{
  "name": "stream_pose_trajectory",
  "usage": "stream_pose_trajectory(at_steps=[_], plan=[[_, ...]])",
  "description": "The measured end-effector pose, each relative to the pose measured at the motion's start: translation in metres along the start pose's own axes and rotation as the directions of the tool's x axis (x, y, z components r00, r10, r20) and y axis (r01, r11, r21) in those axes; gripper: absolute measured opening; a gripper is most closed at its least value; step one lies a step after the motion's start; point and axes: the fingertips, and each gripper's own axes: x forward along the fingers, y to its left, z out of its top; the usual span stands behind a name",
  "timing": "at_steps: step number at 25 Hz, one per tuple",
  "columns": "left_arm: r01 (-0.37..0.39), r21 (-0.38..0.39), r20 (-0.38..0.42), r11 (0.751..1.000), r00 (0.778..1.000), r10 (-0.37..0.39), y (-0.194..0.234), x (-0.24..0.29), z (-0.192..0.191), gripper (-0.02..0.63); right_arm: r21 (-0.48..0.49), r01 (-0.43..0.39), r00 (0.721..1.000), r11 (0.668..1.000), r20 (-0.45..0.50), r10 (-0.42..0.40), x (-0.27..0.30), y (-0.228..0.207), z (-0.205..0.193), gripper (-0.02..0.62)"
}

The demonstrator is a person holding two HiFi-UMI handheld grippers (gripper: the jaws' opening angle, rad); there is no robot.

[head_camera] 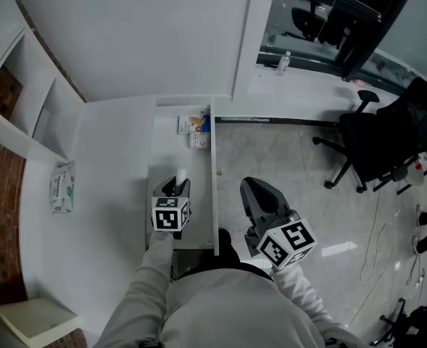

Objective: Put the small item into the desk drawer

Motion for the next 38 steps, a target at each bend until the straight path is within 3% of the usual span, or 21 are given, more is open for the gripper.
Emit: stream_pose_trajectory(at_steps=[10, 21, 31, 38], plan=[[0.011, 0.024, -0.154, 1.0, 0.988, -0.007, -0.001, 0.039, -0.042, 0.143, 0.012, 0.007, 1.0, 1.0, -0.013, -0.007, 0.002, -0.007, -0.002, 0.028], [0.041, 0.06, -0.303, 0.997, 0.953, -0.021, -0.006, 0.072, -0.091, 0.143, 0.023, 0.004, 1.0, 1.0, -0.022, -0.003, 0.007, -0.014, -0.004, 0.028], [0.039, 0.034, -0.412, 0.999, 0.911, -0.022, -0.003, 0.082, -0.132, 0.143, 0.028, 0.028, 0.999, 0.999, -0.026, -0.027, 0.004, -0.024, -0.005, 0.028], [0.022, -0.005, -0.449, 1.0, 0.893, -0.022, 0.0, 0.08, -0.15, 0.143, 0.032, 0.037, 0.999, 0.999, -0.037, -0.036, 0.004, -0.027, -0.007, 0.028]])
